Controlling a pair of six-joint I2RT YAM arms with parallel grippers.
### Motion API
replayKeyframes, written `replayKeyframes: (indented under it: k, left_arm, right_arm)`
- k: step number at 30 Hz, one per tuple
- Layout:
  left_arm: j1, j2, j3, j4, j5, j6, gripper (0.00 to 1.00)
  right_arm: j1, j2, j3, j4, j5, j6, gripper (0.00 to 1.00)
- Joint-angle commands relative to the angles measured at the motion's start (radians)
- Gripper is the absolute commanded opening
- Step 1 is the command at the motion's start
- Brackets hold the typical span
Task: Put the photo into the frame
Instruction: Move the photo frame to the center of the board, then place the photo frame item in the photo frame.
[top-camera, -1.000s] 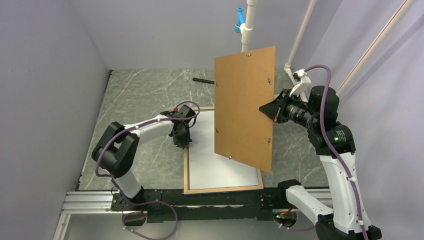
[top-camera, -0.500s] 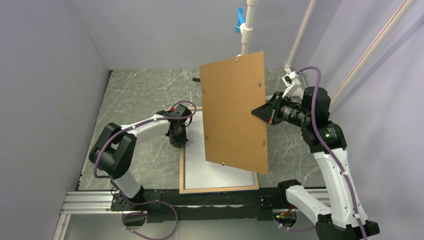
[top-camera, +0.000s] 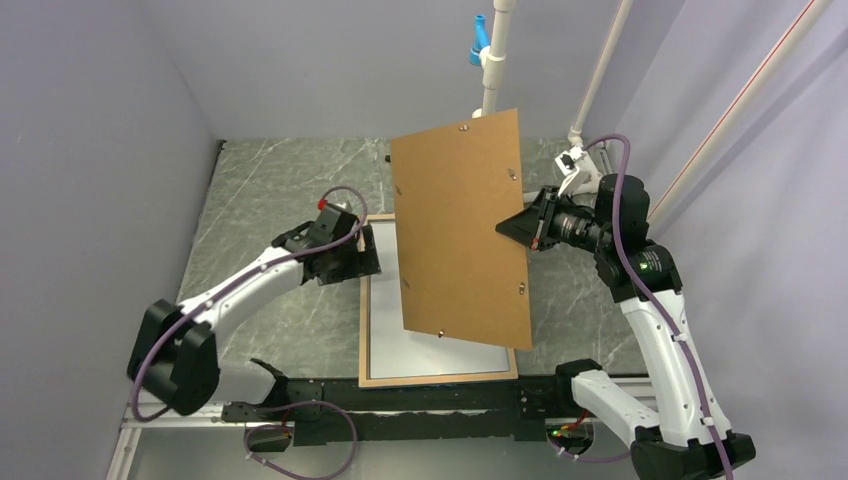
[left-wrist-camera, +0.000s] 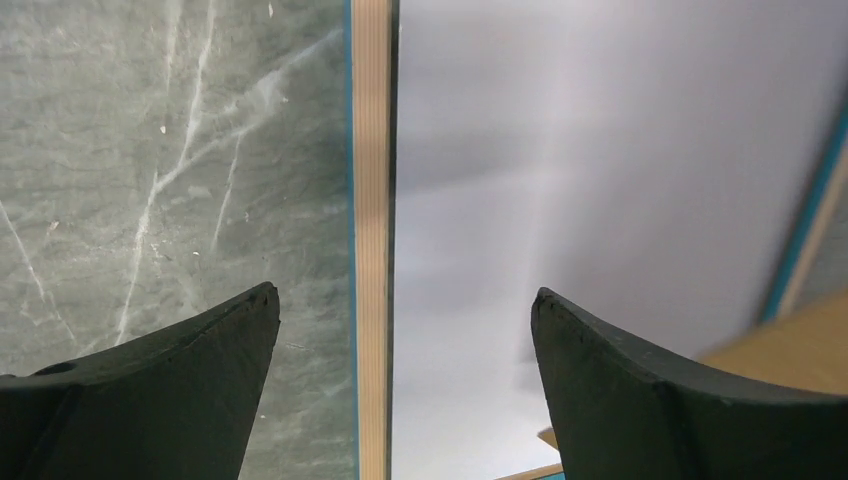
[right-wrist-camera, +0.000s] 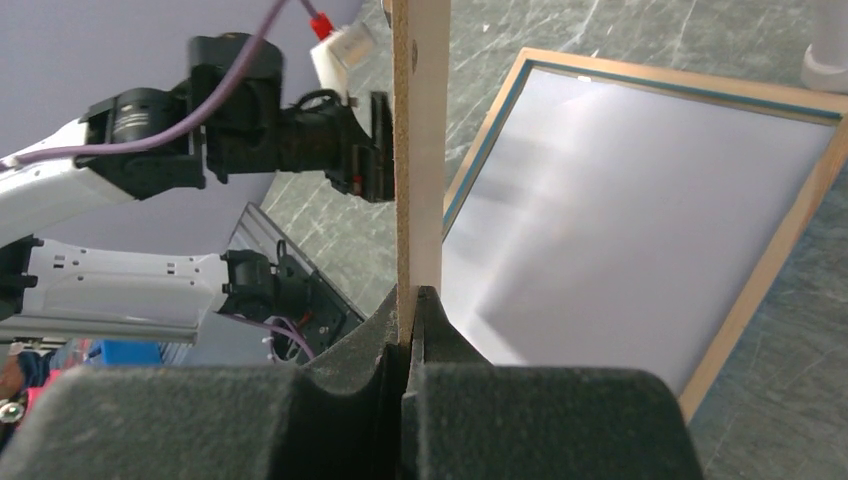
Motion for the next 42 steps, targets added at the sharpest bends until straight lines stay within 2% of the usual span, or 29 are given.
replayKeyframes:
  k: [1, 12, 20, 25, 42]
  left_arm:
    - [0.039, -0.136, -0.053, 0.103, 0.051, 0.006, 0.98]
    - [0.083, -0.536, -0.228, 0.251, 0.026, 0.041, 1.00]
    - [0.084, -0.695, -0.299, 0.276, -0.040, 0.040, 0.99]
    - [0.085, -0.707, -0.319, 0.280, -0.053, 0.041, 0.99]
    - [0.084, -0.567, -0.291, 0.266, -0.016, 0.043, 0.99]
  right_arm:
    - [0.000, -0.002, -0.009, 0.127, -0.056, 0.031, 0.00]
    - [0.000, 0.033, -0.089, 0.186, -0.118, 0.065, 0.00]
    - [-0.002, 0.098, -0.107, 0.193, -0.172, 0.101, 0.00]
    - [-0.003, 0.127, -0.144, 0.246, -0.203, 0.161, 0.00]
    - [-0.003, 0.206, -0.290, 0.400, -0.244, 0.259, 0.00]
